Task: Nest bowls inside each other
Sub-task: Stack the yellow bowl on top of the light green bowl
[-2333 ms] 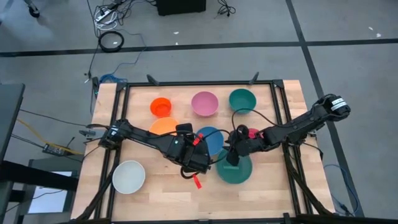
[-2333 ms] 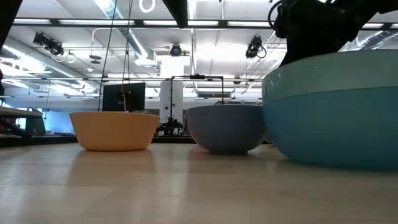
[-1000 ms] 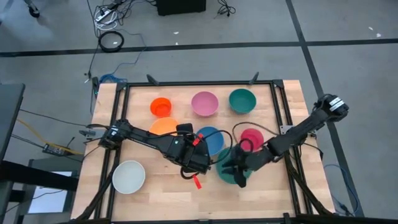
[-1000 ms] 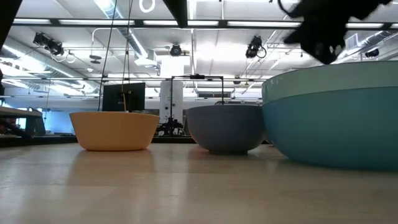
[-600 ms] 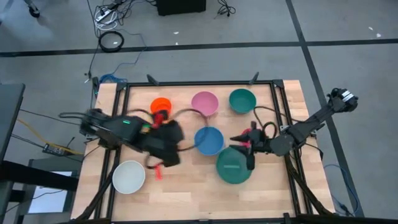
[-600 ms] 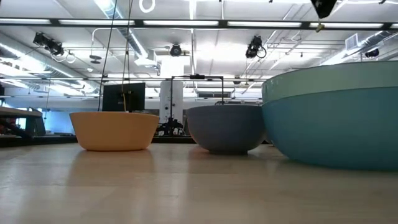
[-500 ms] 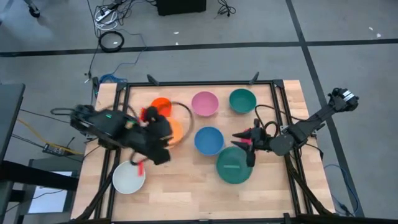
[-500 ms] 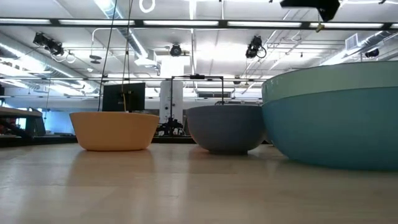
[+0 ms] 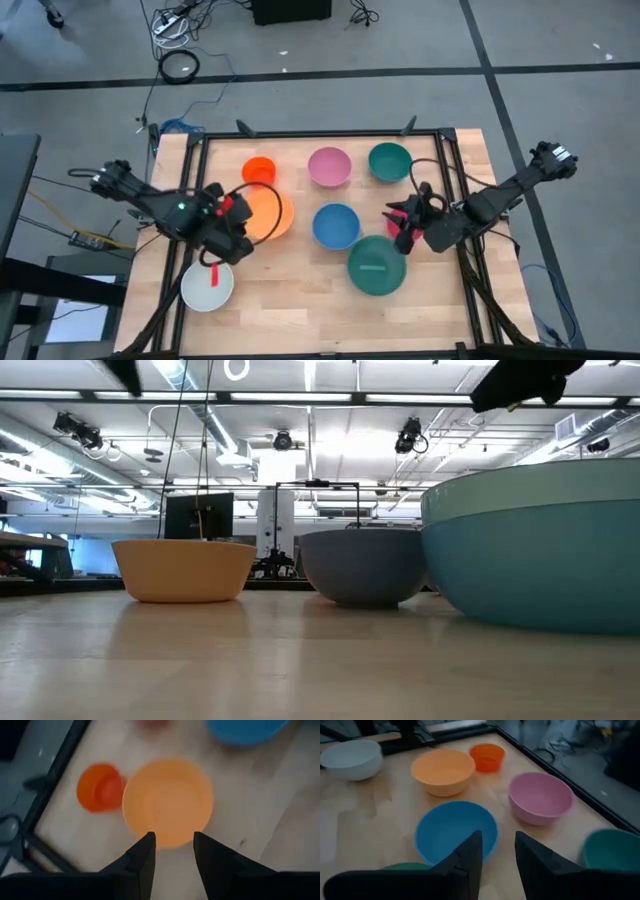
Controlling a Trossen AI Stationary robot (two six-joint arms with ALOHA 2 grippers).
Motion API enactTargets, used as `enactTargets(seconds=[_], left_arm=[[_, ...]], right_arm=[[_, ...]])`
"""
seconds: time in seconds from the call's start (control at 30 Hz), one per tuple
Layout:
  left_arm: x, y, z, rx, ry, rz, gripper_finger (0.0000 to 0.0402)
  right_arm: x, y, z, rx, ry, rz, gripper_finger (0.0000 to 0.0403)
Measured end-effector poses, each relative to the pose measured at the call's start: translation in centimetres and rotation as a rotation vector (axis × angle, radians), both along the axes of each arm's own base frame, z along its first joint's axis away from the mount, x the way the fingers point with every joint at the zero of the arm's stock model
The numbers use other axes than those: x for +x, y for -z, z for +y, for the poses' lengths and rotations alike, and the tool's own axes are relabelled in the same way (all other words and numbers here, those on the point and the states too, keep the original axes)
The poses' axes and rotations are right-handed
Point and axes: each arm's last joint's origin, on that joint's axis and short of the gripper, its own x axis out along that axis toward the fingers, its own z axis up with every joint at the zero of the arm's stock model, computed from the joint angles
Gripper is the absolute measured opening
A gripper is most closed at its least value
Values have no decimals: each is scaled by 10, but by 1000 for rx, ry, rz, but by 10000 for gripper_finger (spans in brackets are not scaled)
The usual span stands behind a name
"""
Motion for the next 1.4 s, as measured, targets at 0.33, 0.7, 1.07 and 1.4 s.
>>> enactTargets(seconds=[0.33, 0.7, 1.07, 1.4], left_arm=[[-18, 50, -17, -135, -101, 160, 142], [-7, 93, -10, 56, 5, 62, 142], [6, 115, 15, 143, 43, 104, 142], [27, 115, 43, 157, 216, 172, 143]], right_arm=[[-25, -23, -16, 102, 159, 147, 105], [-23, -3, -13, 226, 245, 382, 105], [-20, -2, -8, 235, 217, 365, 105], [-20, -2, -7, 237, 214, 361, 105]])
